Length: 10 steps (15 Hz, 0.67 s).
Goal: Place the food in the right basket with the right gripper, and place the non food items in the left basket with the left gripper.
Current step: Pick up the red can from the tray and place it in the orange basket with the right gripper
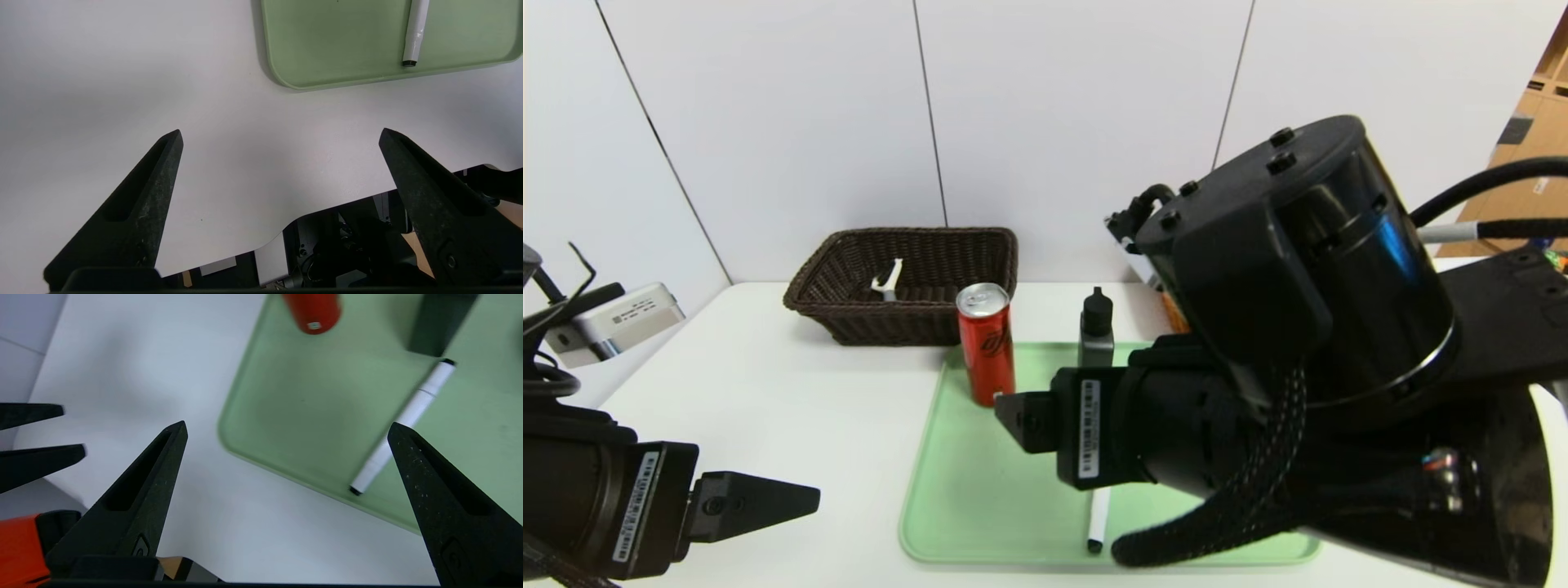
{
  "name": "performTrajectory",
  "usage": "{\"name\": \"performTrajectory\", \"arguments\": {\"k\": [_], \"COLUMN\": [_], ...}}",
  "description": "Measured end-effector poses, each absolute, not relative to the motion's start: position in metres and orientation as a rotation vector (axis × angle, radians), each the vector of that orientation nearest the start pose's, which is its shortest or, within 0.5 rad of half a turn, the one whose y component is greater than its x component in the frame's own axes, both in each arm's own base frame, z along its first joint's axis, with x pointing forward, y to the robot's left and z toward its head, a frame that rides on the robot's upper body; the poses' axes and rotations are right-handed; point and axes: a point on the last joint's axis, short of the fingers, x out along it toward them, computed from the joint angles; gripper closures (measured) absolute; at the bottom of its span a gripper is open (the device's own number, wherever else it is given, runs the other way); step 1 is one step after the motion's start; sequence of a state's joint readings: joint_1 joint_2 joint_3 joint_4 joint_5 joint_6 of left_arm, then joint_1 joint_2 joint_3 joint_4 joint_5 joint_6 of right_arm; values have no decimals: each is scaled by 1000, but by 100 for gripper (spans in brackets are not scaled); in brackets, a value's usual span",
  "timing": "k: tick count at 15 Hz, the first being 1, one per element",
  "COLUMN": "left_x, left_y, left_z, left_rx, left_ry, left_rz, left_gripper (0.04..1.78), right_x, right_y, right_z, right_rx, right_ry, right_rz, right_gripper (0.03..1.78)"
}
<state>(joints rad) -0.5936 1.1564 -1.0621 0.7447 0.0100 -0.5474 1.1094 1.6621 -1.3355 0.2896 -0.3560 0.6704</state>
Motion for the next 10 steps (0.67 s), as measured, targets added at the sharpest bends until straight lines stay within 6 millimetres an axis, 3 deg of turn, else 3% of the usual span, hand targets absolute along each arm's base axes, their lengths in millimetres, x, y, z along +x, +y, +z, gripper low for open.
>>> {"name": "performTrajectory", "arguments": {"k": [5,10], "left_x": [100,99], "left_y": [-67,-66], "left_z": [254,253], "left_rx": [-250,-247], "left_ry": [931,929], "left_rz": [-304,-304], "left_gripper": [13,13], "right_x": [134,139], "right_y": [309,324], "right_z": [220,176], "right_rx": [206,122], "right_ry": [583,583], "right_rz": [593,527], "right_gripper": [12,11]}}
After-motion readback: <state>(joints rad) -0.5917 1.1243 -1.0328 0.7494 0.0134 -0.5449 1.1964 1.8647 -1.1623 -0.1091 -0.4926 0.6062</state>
